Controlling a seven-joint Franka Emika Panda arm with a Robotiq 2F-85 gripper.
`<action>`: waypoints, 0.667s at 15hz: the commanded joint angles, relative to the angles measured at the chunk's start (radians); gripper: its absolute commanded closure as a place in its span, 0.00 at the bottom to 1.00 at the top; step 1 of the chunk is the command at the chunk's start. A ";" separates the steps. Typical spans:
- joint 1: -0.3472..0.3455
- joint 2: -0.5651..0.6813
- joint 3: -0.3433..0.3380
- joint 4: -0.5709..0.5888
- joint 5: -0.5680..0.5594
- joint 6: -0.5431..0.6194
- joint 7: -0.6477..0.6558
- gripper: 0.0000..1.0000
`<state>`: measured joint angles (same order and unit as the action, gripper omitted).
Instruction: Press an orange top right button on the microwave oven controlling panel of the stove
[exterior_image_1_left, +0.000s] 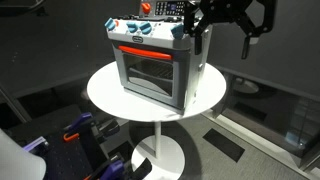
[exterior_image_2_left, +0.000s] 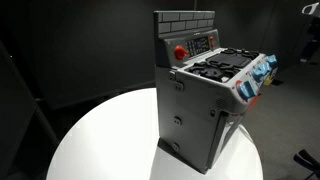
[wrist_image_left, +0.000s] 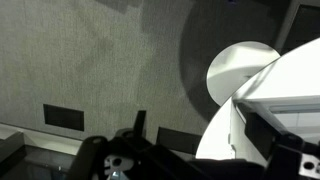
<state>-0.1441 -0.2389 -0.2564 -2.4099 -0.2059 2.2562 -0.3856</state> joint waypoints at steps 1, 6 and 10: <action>-0.011 0.000 0.011 0.001 0.004 -0.001 -0.002 0.00; -0.009 0.001 0.012 0.005 0.007 -0.003 0.000 0.00; 0.002 0.004 0.029 0.031 0.018 -0.009 0.009 0.00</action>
<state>-0.1441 -0.2377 -0.2470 -2.4078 -0.2043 2.2562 -0.3839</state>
